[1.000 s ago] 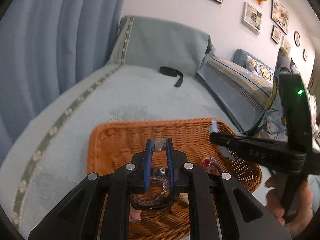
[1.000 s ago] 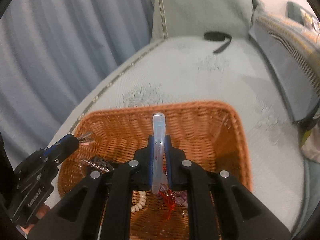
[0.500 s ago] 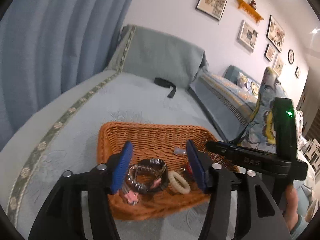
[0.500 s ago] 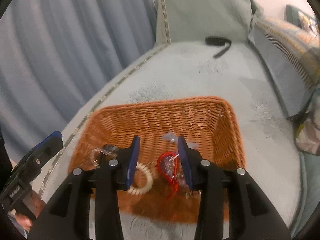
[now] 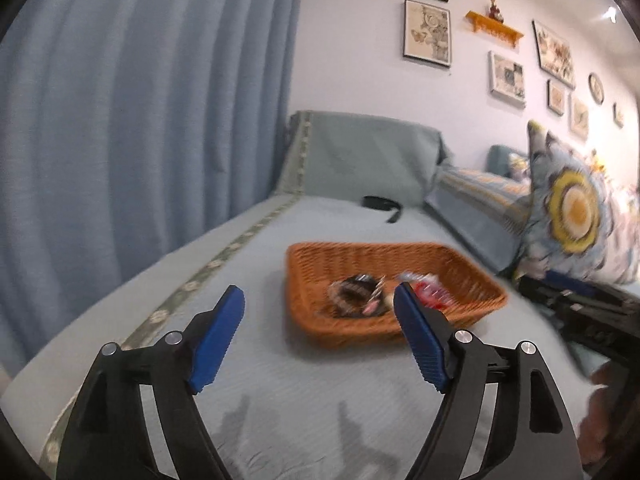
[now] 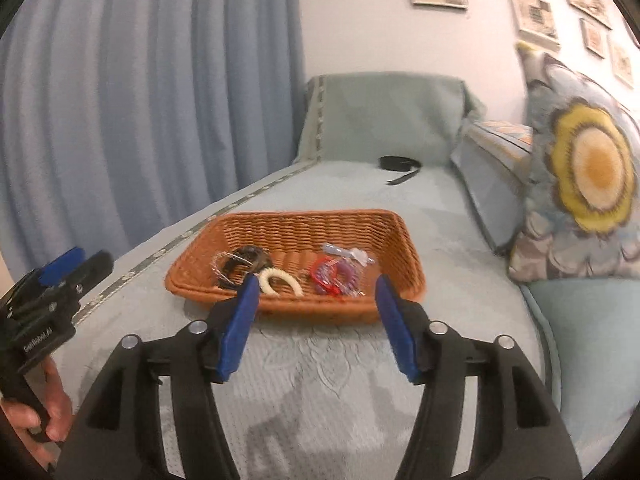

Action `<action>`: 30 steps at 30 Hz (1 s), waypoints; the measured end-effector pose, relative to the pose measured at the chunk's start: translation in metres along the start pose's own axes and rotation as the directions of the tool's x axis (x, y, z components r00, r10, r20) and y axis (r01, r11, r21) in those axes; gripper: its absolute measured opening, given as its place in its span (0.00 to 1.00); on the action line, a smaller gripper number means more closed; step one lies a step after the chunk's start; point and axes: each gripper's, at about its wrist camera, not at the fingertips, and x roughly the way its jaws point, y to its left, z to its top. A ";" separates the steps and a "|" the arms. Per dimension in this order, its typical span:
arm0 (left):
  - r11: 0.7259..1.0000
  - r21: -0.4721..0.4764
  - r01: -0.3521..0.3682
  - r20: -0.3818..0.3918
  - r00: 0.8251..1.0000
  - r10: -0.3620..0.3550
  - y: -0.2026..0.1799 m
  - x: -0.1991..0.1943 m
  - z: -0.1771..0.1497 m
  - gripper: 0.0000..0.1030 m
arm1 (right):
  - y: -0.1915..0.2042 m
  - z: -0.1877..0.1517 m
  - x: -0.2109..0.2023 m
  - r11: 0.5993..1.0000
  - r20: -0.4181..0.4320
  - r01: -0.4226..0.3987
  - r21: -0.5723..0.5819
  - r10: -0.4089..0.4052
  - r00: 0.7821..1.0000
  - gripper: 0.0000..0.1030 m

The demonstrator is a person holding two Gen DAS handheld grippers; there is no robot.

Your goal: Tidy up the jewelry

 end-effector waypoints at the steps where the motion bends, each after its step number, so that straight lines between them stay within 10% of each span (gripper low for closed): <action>1: 1.000 -0.005 -0.023 0.005 1.000 0.023 0.001 -0.001 -0.007 0.78 | -0.003 -0.007 -0.002 1.000 0.014 0.012 0.011 -0.012 1.000 0.70; 30: 0.988 0.015 -0.155 0.015 0.988 0.155 0.002 0.006 -0.029 0.92 | -0.004 -0.039 0.013 0.998 0.043 0.062 -0.020 -0.061 0.997 0.78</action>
